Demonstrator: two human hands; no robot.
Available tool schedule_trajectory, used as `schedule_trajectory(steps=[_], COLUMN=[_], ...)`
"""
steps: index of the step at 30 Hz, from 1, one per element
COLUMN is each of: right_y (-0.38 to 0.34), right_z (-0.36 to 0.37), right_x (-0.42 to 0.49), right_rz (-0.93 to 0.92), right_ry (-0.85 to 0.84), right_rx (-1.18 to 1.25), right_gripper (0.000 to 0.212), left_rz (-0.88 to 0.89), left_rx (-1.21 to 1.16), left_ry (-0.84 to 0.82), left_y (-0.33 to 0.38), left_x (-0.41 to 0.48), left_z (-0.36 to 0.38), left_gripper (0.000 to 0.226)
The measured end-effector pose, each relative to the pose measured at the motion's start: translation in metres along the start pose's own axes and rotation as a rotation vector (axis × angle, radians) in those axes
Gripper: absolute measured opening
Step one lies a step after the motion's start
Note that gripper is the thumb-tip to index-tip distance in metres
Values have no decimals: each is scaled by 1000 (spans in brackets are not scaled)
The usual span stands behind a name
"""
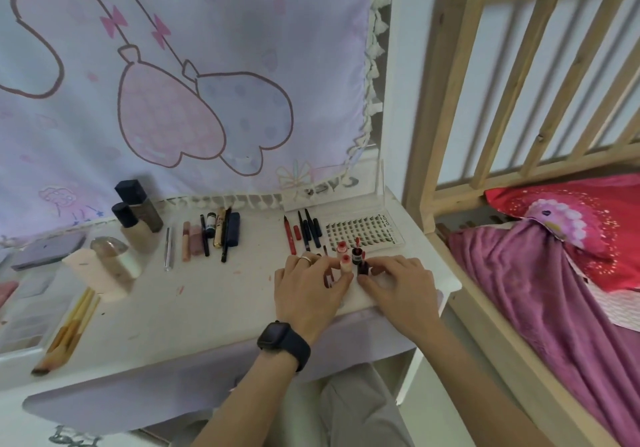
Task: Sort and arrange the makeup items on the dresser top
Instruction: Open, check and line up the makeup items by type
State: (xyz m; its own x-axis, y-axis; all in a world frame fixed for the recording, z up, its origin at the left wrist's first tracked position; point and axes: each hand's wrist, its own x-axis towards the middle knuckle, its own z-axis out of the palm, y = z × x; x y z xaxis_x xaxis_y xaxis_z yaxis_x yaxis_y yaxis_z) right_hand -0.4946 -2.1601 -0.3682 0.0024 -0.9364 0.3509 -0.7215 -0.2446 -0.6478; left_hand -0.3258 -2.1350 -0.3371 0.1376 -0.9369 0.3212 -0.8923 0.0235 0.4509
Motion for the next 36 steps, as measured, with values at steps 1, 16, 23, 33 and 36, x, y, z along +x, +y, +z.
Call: schedule_trajectory(steps=[1,16,23,33,36], right_y=[-1,-5,-6,-8,-15], right_z=[1,3,2,-12,-18], right_x=[1,0,1,-7,-28], right_rz=[3,66,73,95,96], right_ry=[2,-13,-28,-67,-10], right_rx=[-14,-43,-37,18,73], right_gripper=[24,25,26,30,22], left_rz=[4,24,18,12,-33], left_rx=[12,148,143,34,-20], left_ry=[-2,-54,-65,-54,22], left_y=[0,6,6,-12,-42], left_x=[0,7,7,1,-9], left_z=[0,-3,-1,-14,-31], left_gripper=[35,37,37,33,22])
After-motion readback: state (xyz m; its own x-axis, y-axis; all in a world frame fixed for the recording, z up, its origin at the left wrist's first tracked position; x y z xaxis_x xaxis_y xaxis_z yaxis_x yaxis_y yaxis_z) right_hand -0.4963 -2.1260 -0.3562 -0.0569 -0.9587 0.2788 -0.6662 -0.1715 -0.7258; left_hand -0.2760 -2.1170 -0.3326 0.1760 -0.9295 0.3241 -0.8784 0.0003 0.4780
